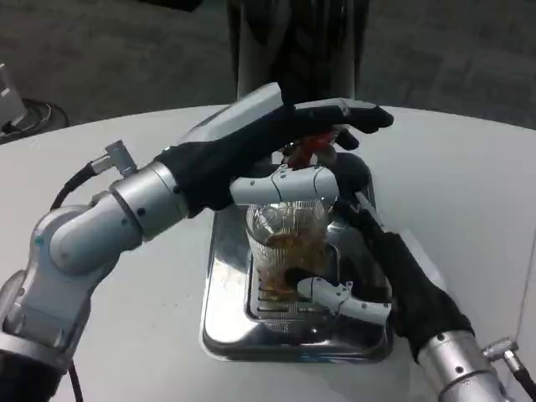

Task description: Grasp the cup under the faucet to collect the drink, then remove the cup.

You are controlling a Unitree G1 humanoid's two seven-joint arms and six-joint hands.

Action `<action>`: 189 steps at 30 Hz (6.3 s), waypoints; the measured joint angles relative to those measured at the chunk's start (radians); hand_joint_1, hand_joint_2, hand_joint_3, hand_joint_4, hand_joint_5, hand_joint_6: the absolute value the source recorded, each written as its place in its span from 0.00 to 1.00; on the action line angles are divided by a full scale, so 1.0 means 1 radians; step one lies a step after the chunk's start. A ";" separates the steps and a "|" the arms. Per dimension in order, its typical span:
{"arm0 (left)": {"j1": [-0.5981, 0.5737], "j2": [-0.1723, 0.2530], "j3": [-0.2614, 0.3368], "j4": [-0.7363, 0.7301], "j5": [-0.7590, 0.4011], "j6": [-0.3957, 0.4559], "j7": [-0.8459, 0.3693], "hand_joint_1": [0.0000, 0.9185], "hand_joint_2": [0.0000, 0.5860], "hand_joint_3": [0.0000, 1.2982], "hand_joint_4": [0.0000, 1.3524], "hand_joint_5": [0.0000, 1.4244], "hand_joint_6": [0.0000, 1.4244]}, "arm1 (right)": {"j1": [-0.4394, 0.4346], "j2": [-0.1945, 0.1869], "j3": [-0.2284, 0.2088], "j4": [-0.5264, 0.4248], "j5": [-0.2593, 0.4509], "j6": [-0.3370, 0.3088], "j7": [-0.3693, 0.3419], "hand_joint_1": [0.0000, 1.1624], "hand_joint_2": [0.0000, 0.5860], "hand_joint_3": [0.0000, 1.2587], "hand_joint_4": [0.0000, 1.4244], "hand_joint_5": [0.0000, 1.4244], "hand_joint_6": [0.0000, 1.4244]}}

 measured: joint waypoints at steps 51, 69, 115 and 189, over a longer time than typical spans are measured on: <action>-0.050 0.026 0.001 0.050 0.002 -0.014 -0.030 0.00 0.17 0.20 0.15 0.19 0.23 | -0.145 0.124 0.056 0.236 -0.019 -0.013 -0.150 0.59 0.31 0.00 0.01 0.02 0.00; -0.058 0.043 0.001 0.062 0.002 -0.026 -0.033 0.00 0.17 0.20 0.15 0.19 0.23 | -0.167 0.183 0.085 0.295 -0.051 -0.026 -0.263 0.59 0.35 0.07 0.11 0.12 0.01; -0.013 0.035 0.132 0.039 -0.078 -0.067 0.006 0.00 0.15 0.23 0.21 0.29 0.27 | -0.154 0.240 0.115 0.413 -0.060 -0.149 -0.574 0.71 0.33 0.63 0.60 0.61 0.33; 0.835 0.054 0.397 -0.555 0.012 0.289 0.241 0.00 0.15 0.23 0.17 0.20 0.23 | 0.359 0.110 0.062 -0.427 -0.177 0.003 -0.182 0.90 0.23 0.80 0.75 0.72 0.45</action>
